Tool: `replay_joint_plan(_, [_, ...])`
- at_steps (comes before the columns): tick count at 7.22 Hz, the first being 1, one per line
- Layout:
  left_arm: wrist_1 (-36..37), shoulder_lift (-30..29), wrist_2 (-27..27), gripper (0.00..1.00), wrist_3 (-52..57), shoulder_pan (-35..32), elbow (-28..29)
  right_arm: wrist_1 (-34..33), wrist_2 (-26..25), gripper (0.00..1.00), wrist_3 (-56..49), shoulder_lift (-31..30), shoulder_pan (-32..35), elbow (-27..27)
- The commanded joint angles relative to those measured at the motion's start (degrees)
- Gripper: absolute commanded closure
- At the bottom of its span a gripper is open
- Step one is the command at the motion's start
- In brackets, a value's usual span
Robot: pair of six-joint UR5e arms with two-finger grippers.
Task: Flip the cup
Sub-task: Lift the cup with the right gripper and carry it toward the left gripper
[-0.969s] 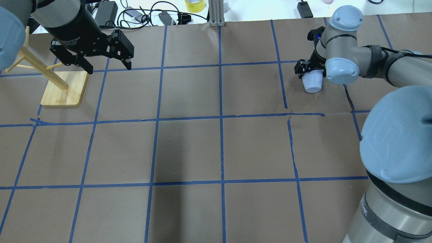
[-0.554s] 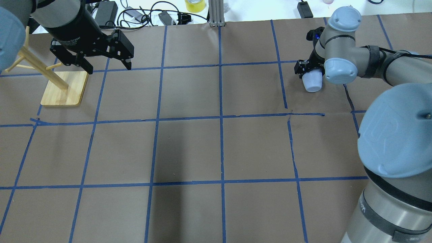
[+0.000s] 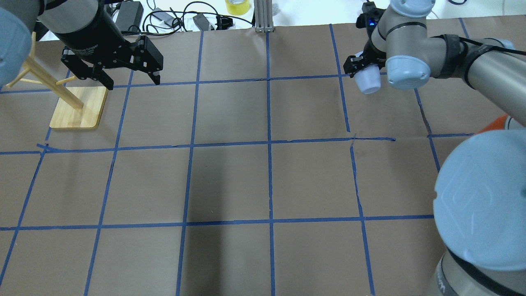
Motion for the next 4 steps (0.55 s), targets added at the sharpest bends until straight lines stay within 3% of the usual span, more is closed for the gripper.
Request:
replay_joint_plan(1, [-0.09,0.0,0.09,0.0,0.0,0.0,0.0,-0.5,0.32,0.78,-16.56,2.17,8.77,-1.12])
replay_joint_plan(4, [-0.09,0.09,0.26,0.0,0.09,0.09,0.09,-1.29,0.94,0.78,-25.63,4.2,20.35,-5.69])
